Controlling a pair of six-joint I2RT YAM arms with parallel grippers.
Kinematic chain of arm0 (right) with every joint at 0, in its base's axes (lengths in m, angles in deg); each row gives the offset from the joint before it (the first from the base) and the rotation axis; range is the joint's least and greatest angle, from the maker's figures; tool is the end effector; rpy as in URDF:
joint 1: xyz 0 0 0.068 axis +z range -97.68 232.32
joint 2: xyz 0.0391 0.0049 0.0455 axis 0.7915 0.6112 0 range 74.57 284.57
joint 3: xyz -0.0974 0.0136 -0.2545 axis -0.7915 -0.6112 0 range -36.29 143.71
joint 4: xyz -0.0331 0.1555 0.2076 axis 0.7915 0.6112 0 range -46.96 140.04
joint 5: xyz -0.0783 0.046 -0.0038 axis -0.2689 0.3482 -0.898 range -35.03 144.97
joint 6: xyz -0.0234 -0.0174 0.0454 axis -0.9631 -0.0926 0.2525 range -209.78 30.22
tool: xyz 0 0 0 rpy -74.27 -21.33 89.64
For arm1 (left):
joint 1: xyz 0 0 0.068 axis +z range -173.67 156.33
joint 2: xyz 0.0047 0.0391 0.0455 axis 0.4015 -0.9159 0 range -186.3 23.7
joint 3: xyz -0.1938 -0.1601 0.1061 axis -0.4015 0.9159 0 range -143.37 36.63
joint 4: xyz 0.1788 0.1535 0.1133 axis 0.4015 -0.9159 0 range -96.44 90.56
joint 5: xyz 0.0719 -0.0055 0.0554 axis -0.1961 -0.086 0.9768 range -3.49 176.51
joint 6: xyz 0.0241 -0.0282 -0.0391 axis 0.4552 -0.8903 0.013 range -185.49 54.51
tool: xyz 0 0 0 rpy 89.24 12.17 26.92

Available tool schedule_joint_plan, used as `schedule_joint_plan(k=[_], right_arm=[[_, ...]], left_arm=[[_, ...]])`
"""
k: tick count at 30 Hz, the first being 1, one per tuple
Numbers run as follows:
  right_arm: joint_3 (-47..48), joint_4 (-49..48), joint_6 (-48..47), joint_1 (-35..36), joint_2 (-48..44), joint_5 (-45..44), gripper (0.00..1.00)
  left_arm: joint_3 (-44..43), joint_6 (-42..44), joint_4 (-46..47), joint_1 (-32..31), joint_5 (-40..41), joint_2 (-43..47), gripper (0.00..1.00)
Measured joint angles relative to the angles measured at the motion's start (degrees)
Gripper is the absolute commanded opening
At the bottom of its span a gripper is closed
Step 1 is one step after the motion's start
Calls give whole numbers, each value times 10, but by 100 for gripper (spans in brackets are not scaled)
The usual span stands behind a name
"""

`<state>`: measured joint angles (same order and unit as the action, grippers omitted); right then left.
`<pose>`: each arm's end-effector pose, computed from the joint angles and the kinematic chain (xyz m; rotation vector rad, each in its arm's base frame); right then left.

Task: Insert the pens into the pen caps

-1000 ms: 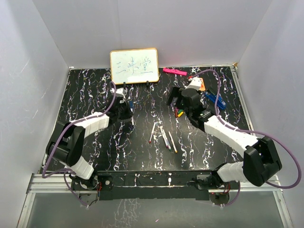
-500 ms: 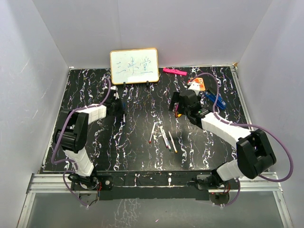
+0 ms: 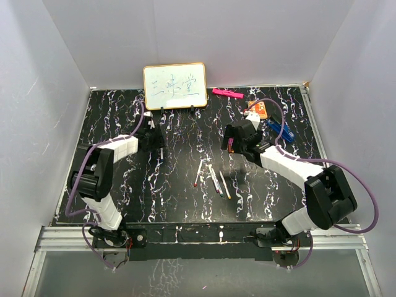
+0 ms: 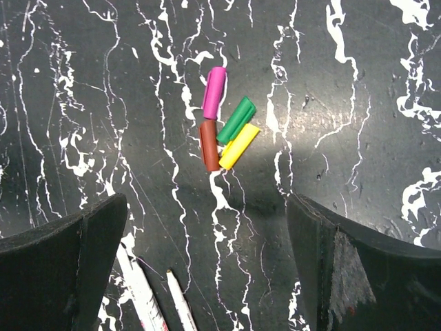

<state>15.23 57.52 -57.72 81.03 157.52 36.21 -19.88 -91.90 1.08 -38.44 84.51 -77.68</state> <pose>0.2711 0.1356 0.2215 0.2229 2.3124 0.1443 0.3540 -0.0946 0.1654 -0.2239 2.3682 -0.3910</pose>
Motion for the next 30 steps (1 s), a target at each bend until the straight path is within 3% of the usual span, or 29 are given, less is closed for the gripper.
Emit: schedule_joint_plan(k=[6, 11, 17, 26, 30], right_arm=[[-14, 15, 12, 0, -14, -17, 98], [-19, 32, 23, 0, -39, -41, 98], [-42, 50, 30, 0, -65, -68, 98], [-135, 32, 21, 0, -196, -69, 98], [-139, 29, 21, 0, -211, -82, 98]], left_arm=[[15, 6, -52, -17, 33, 69, 56], [9, 13, -80, -102, 56, 114, 55], [3, 10, -107, -207, 57, 97, 54], [-22, 9, -138, -279, 74, 50, 55], [-33, 8, -145, -295, 79, 42, 55]])
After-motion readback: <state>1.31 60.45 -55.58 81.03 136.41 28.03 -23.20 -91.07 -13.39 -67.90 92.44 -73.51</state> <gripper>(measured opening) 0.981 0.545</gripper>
